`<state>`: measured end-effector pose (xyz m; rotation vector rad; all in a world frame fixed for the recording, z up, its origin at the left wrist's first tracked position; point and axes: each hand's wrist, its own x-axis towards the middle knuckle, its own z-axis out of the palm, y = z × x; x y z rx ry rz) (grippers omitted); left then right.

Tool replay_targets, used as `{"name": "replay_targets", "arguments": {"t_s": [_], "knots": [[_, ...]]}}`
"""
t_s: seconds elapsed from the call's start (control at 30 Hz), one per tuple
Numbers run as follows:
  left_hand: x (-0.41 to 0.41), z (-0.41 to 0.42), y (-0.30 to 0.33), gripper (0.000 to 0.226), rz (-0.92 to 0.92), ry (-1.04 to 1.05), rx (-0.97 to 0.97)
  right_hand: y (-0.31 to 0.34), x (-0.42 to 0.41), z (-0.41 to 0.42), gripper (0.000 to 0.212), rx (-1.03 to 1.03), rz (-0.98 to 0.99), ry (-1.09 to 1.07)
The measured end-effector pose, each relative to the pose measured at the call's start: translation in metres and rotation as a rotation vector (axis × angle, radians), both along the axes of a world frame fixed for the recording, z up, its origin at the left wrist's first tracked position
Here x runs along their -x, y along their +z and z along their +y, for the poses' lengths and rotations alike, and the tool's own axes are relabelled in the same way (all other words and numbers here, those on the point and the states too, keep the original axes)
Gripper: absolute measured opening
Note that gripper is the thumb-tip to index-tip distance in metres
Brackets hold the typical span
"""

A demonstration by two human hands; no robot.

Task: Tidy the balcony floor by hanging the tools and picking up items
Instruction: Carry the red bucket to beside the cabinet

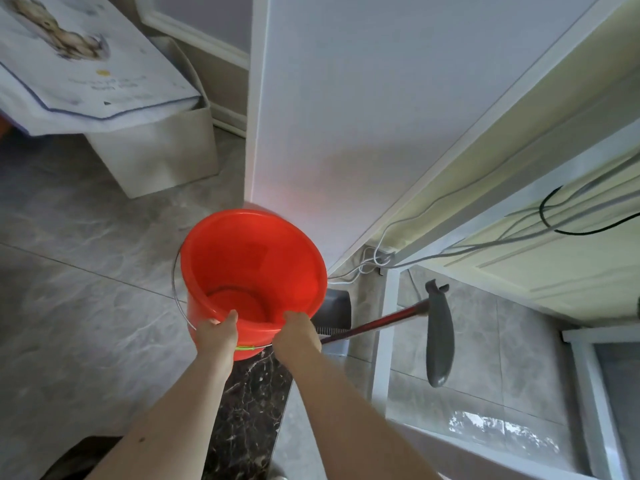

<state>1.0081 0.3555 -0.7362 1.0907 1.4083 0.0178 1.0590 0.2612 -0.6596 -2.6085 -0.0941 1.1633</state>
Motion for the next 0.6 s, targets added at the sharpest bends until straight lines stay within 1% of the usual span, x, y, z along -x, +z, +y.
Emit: {"name": "replay_targets", "arguments": {"t_s": [0.1,0.2,0.3,0.37,0.5,0.6], "knots": [[0.009,0.001,-0.015,0.052,-0.006,-0.012,-0.013,-0.023,0.005,0.002,0.049,-0.006,0.011,-0.004],[0.010,0.003,-0.028,0.049,0.040,0.005,-0.032,-0.041,0.004,0.006,0.049,-0.007,0.031,-0.052],[0.010,0.004,-0.038,0.045,0.074,0.052,-0.001,-0.057,0.004,0.011,0.049,0.001,0.045,-0.042],[0.008,0.004,-0.048,0.044,0.093,0.074,0.013,-0.068,0.005,0.014,0.048,-0.004,0.066,-0.080],[0.004,0.001,-0.063,0.042,0.147,0.055,-0.012,-0.087,0.004,0.017,0.039,-0.071,0.108,-0.233],[0.000,0.000,-0.076,0.042,0.141,0.071,-0.004,-0.100,0.003,0.018,0.034,-0.078,0.131,-0.251]]}}
